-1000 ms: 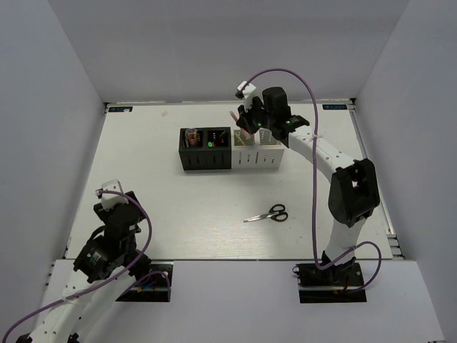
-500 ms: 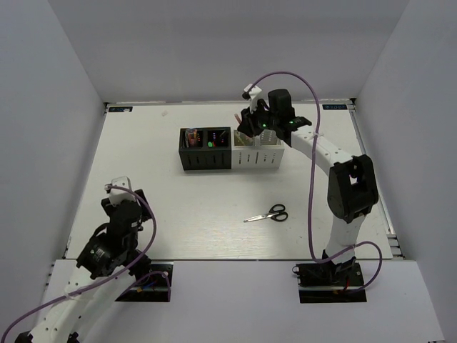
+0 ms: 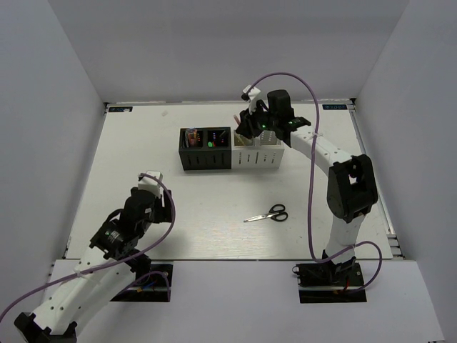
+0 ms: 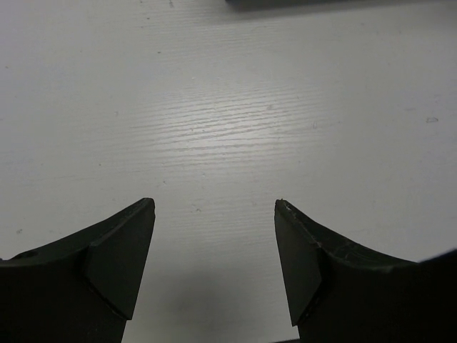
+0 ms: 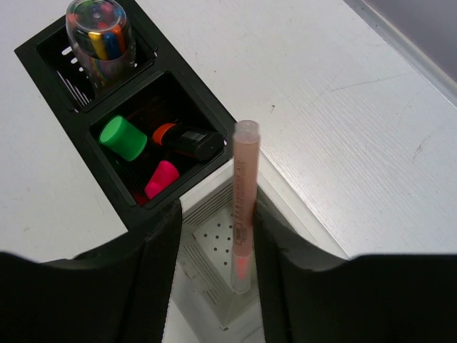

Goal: Sort the stationery into containers
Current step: Place the pen in the storage box.

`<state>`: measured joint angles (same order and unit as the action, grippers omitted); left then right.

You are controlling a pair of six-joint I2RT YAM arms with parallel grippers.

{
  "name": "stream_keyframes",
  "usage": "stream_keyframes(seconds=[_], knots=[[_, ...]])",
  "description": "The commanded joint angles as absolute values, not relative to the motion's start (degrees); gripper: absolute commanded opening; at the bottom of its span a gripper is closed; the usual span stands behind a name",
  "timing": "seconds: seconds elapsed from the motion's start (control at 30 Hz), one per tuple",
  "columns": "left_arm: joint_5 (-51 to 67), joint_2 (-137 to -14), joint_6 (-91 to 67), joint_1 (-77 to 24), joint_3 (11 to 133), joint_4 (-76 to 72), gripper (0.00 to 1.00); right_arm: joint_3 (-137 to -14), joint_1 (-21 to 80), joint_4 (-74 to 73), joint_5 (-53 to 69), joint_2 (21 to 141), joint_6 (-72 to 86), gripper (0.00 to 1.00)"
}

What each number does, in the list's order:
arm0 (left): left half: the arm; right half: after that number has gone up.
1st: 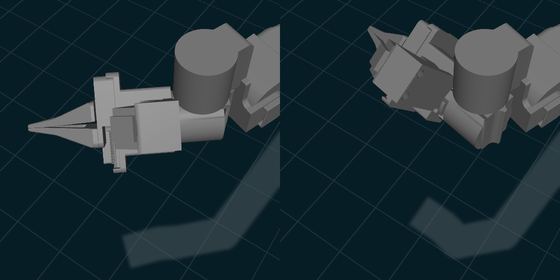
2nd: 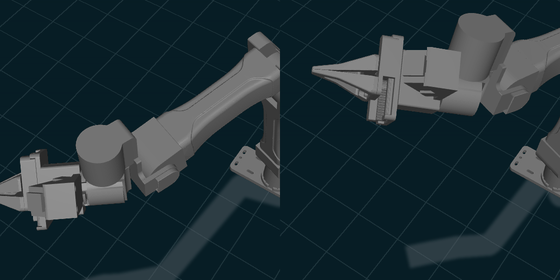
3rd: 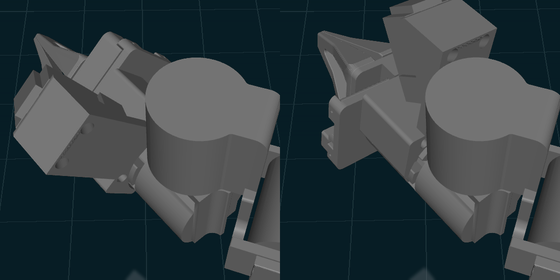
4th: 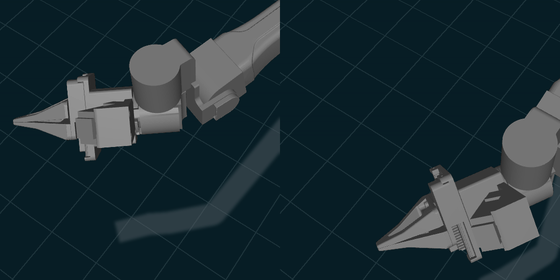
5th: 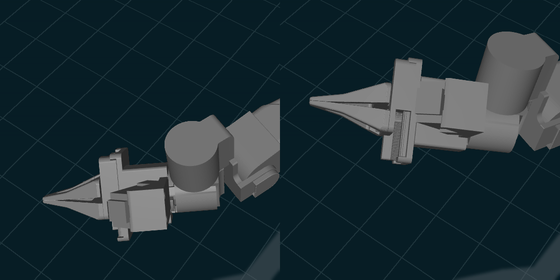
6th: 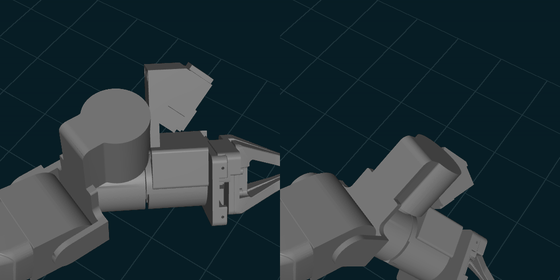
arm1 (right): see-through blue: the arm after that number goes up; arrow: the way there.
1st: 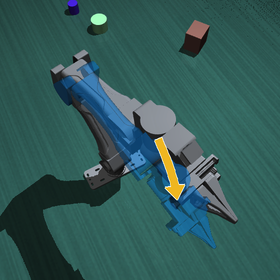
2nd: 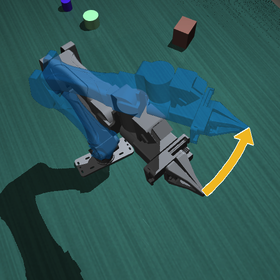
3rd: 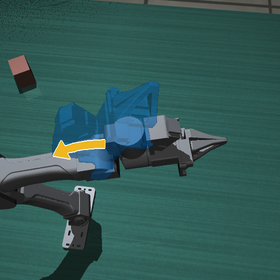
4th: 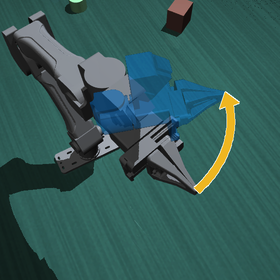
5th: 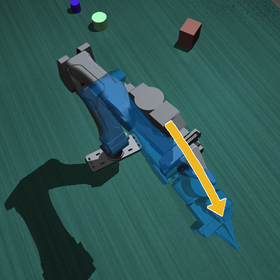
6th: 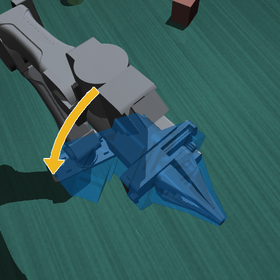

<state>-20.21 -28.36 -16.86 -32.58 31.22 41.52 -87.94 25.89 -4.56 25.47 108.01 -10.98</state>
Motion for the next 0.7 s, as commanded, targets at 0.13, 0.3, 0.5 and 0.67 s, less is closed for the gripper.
stream_keyframes(seconds=[0.13,0.3,0.5,0.67], knots=[[-16.2,-28.6,-15.4,-32.3,32.2,40.3,0.78,-87.8,25.7,-5.1,25.4,107.3,-11.5,0.00],[-15.9,-28.6,-15.4,-32.3,32.0,40.3,0.78,-87.6,25.8,-5.4,25.5,107.1,-11.8,0.39],[-15.8,-28.7,-15.4,-32.3,31.9,40.2,0.78,-87.3,25.9,-5.4,25.3,106.5,-12.4,0.47],[-11.0,-30.5,-14.2,-32.3,32.2,38.1,0.67,-86.5,25.7,-5.4,25.0,104.5,-13.0,0.45]])
